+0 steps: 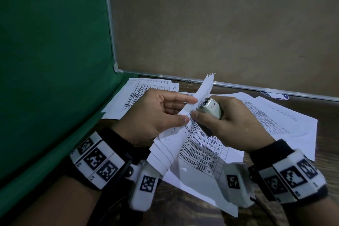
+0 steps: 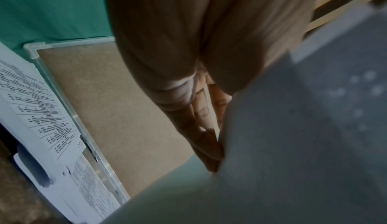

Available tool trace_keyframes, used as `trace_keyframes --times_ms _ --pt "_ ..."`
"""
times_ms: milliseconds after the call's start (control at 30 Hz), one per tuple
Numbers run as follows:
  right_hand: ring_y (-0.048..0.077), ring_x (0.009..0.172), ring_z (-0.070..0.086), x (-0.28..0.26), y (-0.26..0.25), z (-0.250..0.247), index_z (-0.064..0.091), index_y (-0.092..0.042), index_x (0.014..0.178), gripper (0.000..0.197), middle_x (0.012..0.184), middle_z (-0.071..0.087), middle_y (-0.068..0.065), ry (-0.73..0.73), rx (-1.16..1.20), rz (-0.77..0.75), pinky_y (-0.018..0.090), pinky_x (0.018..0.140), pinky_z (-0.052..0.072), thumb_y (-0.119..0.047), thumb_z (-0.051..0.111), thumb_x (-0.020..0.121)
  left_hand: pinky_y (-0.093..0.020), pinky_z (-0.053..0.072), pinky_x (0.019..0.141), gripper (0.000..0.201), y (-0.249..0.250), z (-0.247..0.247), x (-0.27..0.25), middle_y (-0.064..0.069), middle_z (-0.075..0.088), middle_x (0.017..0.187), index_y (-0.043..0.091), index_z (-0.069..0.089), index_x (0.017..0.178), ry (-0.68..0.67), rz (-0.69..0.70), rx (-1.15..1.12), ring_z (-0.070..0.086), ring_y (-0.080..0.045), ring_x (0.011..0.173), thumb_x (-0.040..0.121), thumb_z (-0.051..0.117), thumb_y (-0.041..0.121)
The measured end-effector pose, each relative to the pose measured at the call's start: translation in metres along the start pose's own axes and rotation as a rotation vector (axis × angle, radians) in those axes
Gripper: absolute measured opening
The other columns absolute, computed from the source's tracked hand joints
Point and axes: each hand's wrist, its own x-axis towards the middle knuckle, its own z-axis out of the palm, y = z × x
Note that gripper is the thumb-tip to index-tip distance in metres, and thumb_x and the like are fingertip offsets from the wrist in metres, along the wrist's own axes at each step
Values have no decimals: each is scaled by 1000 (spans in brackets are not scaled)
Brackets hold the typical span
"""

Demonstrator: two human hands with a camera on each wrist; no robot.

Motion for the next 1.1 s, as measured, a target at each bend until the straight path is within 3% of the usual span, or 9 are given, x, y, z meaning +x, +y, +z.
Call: trace_keyframes --times_ms 133,333,467,600,733,833,900,1000,1100 --pt "7 41 52 0 1 -1 60 -16 67 37 54 64 1 -13 33 13 24 49 39 -40 72 93 -24 60 86 46 -3 1 1 -7 80 108 13 74 117 -3 -4 4 77 -19 102 81 74 -16" --pt "14 50 57 0 1 -1 63 -19 69 32 58 65 2 32 11 -38 39 53 49 -43 75 87 -37 60 96 46 -5 -2 -1 -5 80 111 15 75 121 -23 -23 60 76 -22 107 85 73 -14" --pt "13 50 58 -1 -2 0 62 -24 67 31 58 66 -2 44 30 -78 37 50 48 -41 77 87 -42 58 99 43 -5 -7 0 -7 80 108 16 75 118 -34 -13 79 75 -29 109 85 73 -12" --pt "14 47 55 -1 0 -1 62 -19 70 32 57 64 2 22 102 -98 32 47 43 -40 77 89 -41 57 100 44 -7 -9 1 -12 79 111 13 74 119 -57 -10 36 71 -35 114 84 73 -13" --pt "10 37 47 -3 -2 1 58 -6 72 31 53 60 7 -30 315 -53 18 40 36 -20 77 93 -31 59 97 45 -9 -13 2 -10 79 112 14 74 118 -70 -15 11 70 -30 116 83 72 -14" --pt "8 34 45 -4 -4 6 55 -4 72 30 54 56 12 -51 439 -14 16 37 34 -12 74 94 -39 56 102 45 -9 -14 3 -13 78 113 15 75 118 -58 -30 29 68 -34 119 83 74 -12" --pt "8 36 47 -4 -7 8 56 -6 74 26 55 56 12 -26 482 -21 16 38 36 -11 74 92 -44 54 104 45 -13 -16 4 -15 77 116 20 77 117 -23 -43 54 70 -31 116 82 78 -9" --pt "11 41 52 -5 -12 5 55 -7 72 27 54 59 7 61 478 -65 19 43 41 -20 74 88 -41 54 94 42 -22 -25 8 -11 79 106 25 80 115 49 -71 134 69 -15 91 78 82 3" --pt "7 39 51 -5 -15 1 54 -4 70 31 54 59 7 95 462 -101 16 42 40 -19 73 90 -42 55 104 43 -24 -33 9 -3 80 107 23 79 116 102 -115 137 74 -13 103 82 80 -3"
